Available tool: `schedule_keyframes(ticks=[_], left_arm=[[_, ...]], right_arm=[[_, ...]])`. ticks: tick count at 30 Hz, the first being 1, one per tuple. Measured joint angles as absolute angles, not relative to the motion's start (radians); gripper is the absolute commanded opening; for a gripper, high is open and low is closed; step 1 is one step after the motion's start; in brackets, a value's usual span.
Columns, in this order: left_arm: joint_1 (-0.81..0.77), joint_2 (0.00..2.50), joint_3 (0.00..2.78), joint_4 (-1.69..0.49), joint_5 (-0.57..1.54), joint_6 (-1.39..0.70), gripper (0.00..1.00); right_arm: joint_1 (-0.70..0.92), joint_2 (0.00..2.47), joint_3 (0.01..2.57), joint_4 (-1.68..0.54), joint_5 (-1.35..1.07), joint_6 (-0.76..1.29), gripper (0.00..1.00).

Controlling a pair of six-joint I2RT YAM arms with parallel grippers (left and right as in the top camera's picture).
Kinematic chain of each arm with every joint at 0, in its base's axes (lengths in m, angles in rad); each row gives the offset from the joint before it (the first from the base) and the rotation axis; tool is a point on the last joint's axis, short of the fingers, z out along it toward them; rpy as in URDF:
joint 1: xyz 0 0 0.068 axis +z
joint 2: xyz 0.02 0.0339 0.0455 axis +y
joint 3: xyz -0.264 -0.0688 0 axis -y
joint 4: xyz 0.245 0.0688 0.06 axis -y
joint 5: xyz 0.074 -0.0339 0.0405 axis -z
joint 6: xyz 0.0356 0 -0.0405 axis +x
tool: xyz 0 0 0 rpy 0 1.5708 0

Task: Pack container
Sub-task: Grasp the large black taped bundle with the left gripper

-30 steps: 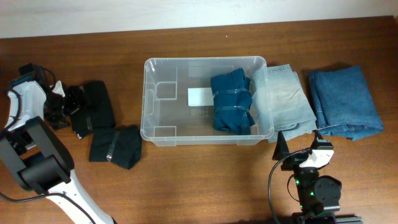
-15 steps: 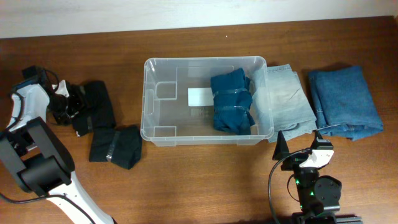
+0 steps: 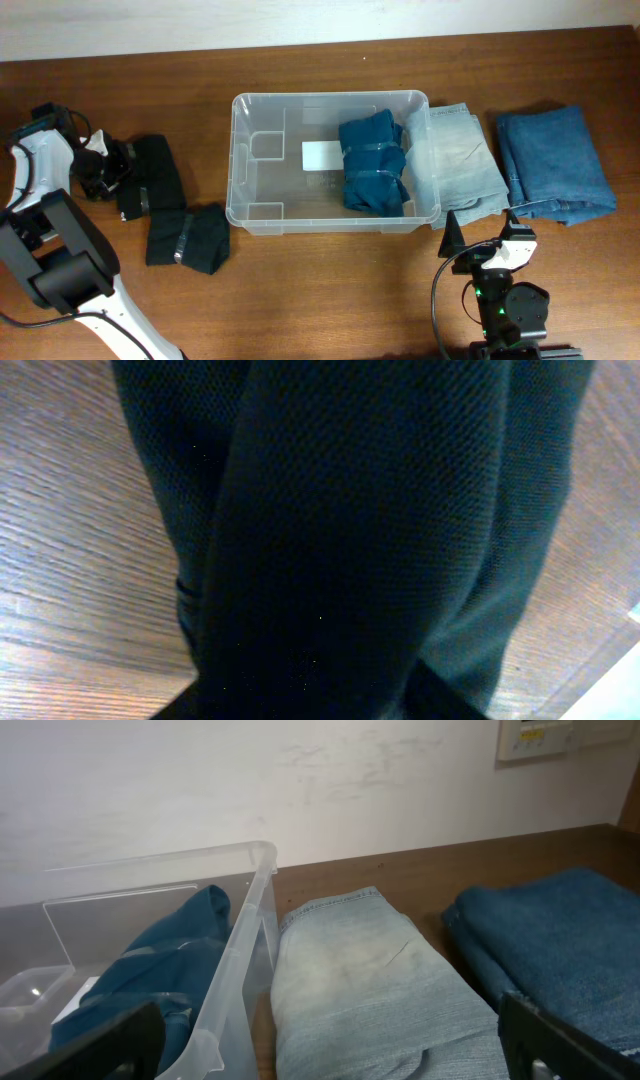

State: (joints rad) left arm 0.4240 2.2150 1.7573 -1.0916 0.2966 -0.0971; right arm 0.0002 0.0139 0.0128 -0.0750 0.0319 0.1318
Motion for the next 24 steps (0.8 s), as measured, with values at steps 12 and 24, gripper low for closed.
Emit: schedule_keyframes(ticks=[12,24], left_arm=[[0.427,2.106,1.776,-1.092,0.408,-0.099,0.28],[0.336,1.823,1.826,-1.081,0.501,-0.141,0.28]], right_arm=[[0.0,0.014,0.013,-0.075,0.032,0.132,0.98],[0.0,0.014,0.013,-0.075,0.032,0.132,0.98]])
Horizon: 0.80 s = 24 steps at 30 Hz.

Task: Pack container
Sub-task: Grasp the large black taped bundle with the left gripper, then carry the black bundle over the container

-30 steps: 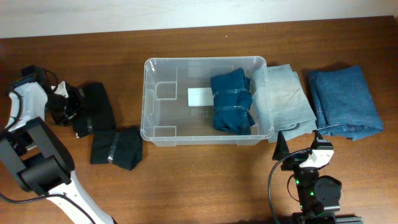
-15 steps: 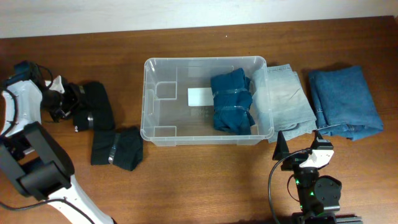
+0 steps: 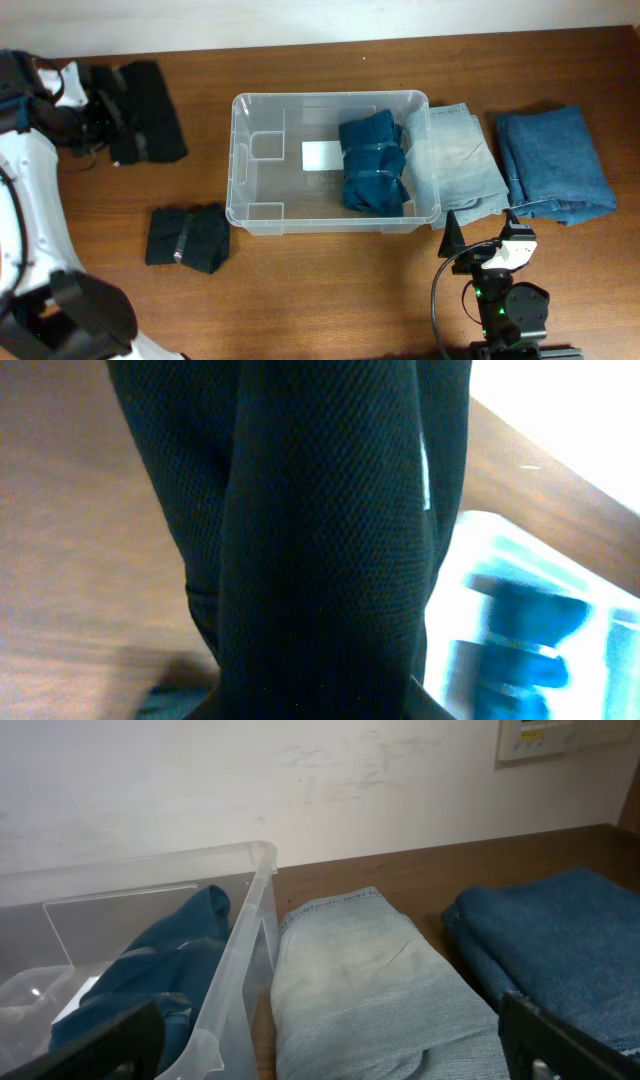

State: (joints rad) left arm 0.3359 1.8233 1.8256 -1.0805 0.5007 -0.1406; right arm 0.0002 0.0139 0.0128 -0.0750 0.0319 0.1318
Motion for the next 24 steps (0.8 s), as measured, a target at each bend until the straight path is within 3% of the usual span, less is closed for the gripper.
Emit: schedule_keyframes(ticks=[10,24], left_arm=[[0.1,1.731,1.831,-1.05,0.606,-0.192,0.29],[-0.228,1.774,1.831,-1.05,0.482,-0.287,0.3]], right_arm=[[0.0,0.014,0.013,-0.075,0.032,0.132,0.98],[0.0,0.014,0.013,-0.075,0.032,0.133,0.98]])
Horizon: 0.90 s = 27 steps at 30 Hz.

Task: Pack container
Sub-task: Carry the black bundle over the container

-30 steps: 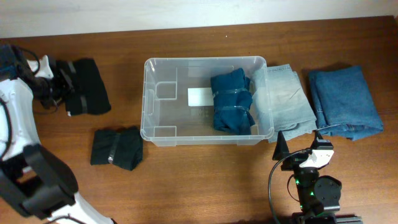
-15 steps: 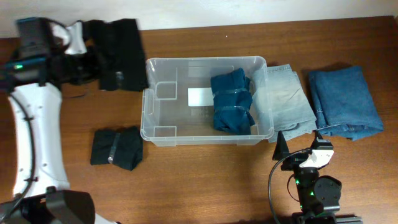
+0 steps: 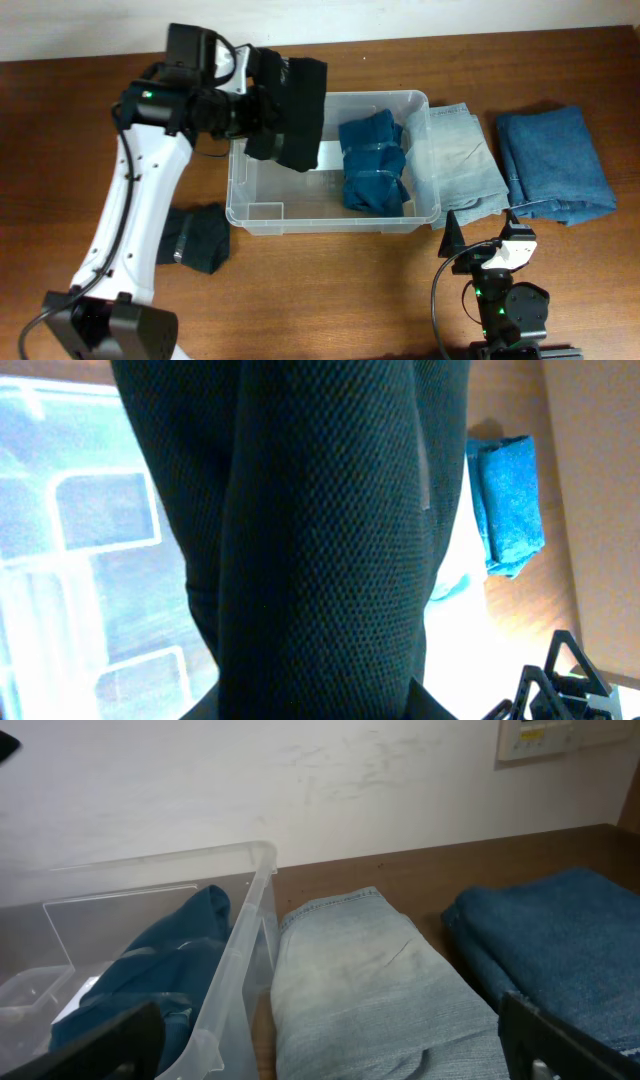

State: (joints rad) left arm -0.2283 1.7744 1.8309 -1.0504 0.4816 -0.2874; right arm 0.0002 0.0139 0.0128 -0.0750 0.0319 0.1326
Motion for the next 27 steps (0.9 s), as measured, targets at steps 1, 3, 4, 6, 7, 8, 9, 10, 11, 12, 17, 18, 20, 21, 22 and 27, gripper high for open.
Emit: schedule_keyframes(ticks=[1,3,4,6,7,8,9,10,11,12,17,18,20,21,22,27], left_arm=[[-0.237,1.782,1.831,-1.05,0.476,-0.297,0.3],[-0.25,1.799,1.831,-1.052,0.469,-0.313,0.3],[-0.255,1.811,1.831,-1.055,0.466,-0.322,0.3],[-0.264,1.835,1.831,-1.059,0.461,-0.337,0.3],[-0.269,1.85,1.831,-1.059,0.459,-0.342,0.3],[-0.273,1.87,1.831,-1.058,0.458,-0.348,0.3],[-0.275,1.88,1.831,-1.059,0.458,-0.35,0.3],[-0.277,1.896,1.831,-1.059,0.457,-0.354,0.3],[-0.279,1.911,1.831,-1.059,0.455,-0.358,0.3],[-0.281,1.925,1.831,-1.059,0.455,-0.361,0.3],[-0.281,1.974,1.831,-1.058,0.454,-0.364,0.3],[-0.281,1.982,1.831,-1.059,0.453,-0.364,0.3],[-0.281,1.996,1.831,-1.058,0.45,-0.364,0.3],[-0.281,2.003,1.831,-1.058,0.447,-0.364,0.3],[-0.281,2.01,1.831,-1.058,0.441,-0.364,0.3],[-0.284,2.046,1.831,-1.058,0.418,-0.368,0.3]], right_arm=[[0.0,0.014,0.013,-0.075,0.032,0.132,0.98],[0.0,0.014,0.013,-0.075,0.032,0.132,0.98],[0.0,0.014,0.013,-0.075,0.032,0.132,0.98],[0.0,0.014,0.013,-0.075,0.032,0.132,0.98],[0.0,0.014,0.013,-0.075,0.032,0.132,0.98],[0.0,0.014,0.013,-0.075,0.032,0.132,0.98],[0.0,0.014,0.013,-0.075,0.032,0.132,0.98],[0.0,0.014,0.013,-0.075,0.032,0.132,0.98],[0.0,0.014,0.013,-0.075,0.032,0.132,0.98],[0.0,0.014,0.013,-0.075,0.032,0.132,0.98],[0.0,0.014,0.013,-0.075,0.032,0.132,0.98],[0.0,0.014,0.013,-0.075,0.032,0.133,0.98],[0.0,0.014,0.013,-0.075,0.032,0.132,0.98],[0.0,0.014,0.013,-0.075,0.032,0.132,0.98],[0.0,0.014,0.013,-0.075,0.032,0.132,0.98],[0.0,0.014,0.013,-0.075,0.032,0.132,0.98]])
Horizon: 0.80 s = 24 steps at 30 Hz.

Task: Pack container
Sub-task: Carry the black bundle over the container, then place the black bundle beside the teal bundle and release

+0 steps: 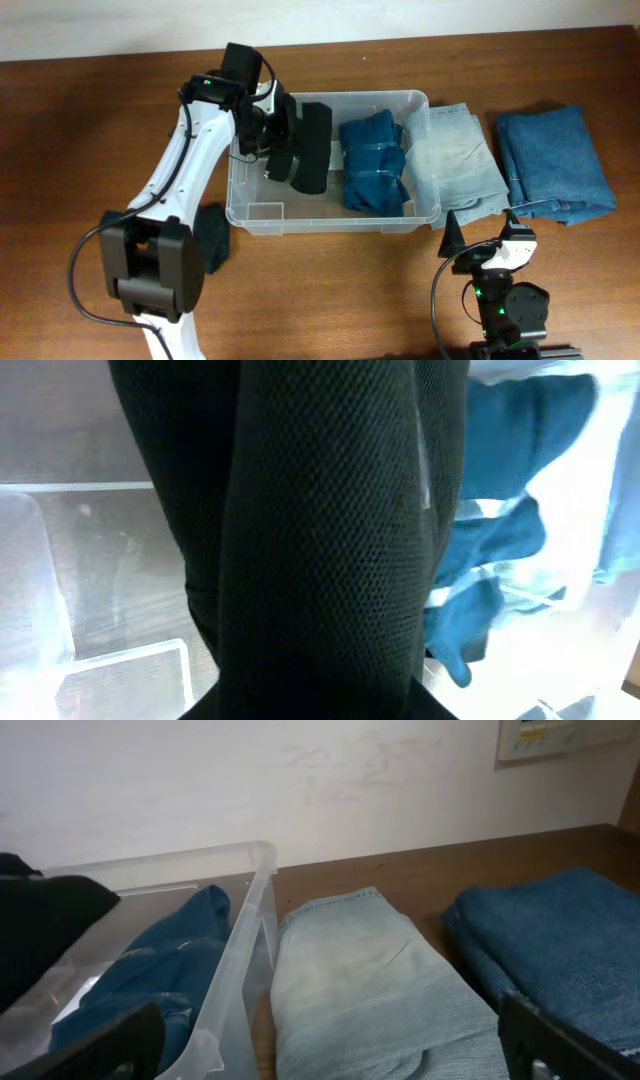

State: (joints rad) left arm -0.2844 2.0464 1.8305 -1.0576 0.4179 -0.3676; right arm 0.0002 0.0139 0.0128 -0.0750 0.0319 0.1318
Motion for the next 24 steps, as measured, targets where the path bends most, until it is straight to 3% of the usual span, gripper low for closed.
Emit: schedule_keyframes(ticks=[24], left_arm=[[-0.341,2.053,1.685,-0.855,0.418,-0.519,0.3]], right_arm=[[0.0,0.014,0.013,-0.075,0.032,0.132,0.99]])
